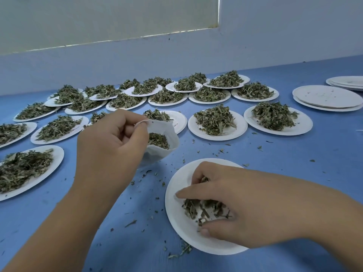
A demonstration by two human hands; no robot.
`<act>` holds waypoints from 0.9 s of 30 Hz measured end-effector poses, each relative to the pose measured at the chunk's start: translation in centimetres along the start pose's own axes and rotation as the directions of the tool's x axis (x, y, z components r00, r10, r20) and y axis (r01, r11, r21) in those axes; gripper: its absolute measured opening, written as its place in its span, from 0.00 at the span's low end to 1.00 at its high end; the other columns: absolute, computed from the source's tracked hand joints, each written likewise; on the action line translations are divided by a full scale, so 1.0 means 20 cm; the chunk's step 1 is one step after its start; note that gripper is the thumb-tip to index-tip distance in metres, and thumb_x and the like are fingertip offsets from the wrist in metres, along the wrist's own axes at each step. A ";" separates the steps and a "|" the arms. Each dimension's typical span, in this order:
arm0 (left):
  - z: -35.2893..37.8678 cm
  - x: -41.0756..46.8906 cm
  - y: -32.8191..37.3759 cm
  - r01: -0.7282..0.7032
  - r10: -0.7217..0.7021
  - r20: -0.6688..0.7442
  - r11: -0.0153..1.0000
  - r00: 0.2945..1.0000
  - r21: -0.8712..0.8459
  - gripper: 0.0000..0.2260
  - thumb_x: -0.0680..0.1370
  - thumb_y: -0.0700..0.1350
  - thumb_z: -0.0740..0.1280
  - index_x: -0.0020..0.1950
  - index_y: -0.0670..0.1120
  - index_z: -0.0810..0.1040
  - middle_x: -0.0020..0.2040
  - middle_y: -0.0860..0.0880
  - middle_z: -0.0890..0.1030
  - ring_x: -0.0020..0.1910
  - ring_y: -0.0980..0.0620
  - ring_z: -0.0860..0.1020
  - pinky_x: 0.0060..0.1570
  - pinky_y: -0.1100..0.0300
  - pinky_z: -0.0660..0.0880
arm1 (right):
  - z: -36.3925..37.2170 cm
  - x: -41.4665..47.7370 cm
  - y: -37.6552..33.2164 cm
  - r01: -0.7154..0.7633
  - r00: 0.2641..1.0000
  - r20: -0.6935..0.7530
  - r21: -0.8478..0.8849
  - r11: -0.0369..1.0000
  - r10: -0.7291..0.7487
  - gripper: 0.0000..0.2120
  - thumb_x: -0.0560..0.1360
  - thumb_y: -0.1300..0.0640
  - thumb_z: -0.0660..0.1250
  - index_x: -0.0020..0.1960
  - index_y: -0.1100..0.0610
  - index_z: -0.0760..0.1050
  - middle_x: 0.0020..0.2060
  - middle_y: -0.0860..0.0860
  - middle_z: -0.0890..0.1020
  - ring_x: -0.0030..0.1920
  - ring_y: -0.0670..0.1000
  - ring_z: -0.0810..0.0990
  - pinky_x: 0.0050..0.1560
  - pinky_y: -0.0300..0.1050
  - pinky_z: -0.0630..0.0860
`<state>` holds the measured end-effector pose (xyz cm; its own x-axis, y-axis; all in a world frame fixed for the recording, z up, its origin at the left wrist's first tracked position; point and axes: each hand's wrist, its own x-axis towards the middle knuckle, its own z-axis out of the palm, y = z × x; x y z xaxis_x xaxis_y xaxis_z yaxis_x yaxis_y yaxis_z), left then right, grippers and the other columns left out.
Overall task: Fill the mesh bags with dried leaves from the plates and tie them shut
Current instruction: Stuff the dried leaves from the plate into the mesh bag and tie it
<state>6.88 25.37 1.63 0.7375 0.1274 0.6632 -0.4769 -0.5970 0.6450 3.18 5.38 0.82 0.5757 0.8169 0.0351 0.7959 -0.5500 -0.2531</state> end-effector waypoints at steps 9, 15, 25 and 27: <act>0.02 0.00 -0.02 0.036 -0.036 0.028 0.999 0.999 0.015 0.10 0.76 0.40 0.67 0.41 0.54 0.81 0.31 0.49 0.75 0.26 0.58 0.67 0.26 0.73 0.63 | 0.06 0.02 0.14 -0.103 0.993 0.060 -0.026 0.994 0.104 0.23 0.78 0.45 0.60 0.70 0.33 0.58 0.60 0.38 0.61 0.58 0.41 0.63 0.52 0.42 0.66; 0.02 -0.01 -0.01 0.035 -0.036 0.042 0.999 0.998 0.023 0.09 0.76 0.39 0.67 0.42 0.53 0.81 0.31 0.49 0.75 0.26 0.57 0.68 0.26 0.74 0.63 | 0.03 0.05 0.12 -0.110 0.987 0.108 -0.088 0.990 0.119 0.16 0.80 0.45 0.58 0.67 0.36 0.67 0.55 0.40 0.65 0.46 0.44 0.64 0.36 0.35 0.58; 0.03 -0.01 -0.01 0.031 -0.033 0.051 0.999 0.998 0.033 0.08 0.76 0.41 0.67 0.41 0.53 0.81 0.32 0.48 0.75 0.27 0.57 0.68 0.26 0.72 0.63 | -0.02 0.01 0.08 -0.209 0.977 0.037 -0.050 0.977 0.211 0.27 0.72 0.32 0.61 0.68 0.36 0.60 0.58 0.38 0.60 0.52 0.45 0.70 0.53 0.49 0.74; 0.03 -0.01 -0.02 0.038 -0.039 0.052 0.999 0.998 0.027 0.08 0.75 0.42 0.67 0.41 0.54 0.81 0.32 0.48 0.74 0.26 0.57 0.67 0.26 0.72 0.63 | -0.01 0.02 0.07 -0.224 0.973 0.050 -0.049 0.973 0.226 0.28 0.71 0.30 0.59 0.68 0.35 0.59 0.57 0.38 0.60 0.52 0.44 0.68 0.52 0.48 0.74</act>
<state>7.09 25.10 1.06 0.7796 0.1094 0.6166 -0.4353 -0.6132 0.6592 4.57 4.79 0.64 0.7306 0.6790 -0.0716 0.6551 -0.7267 -0.2068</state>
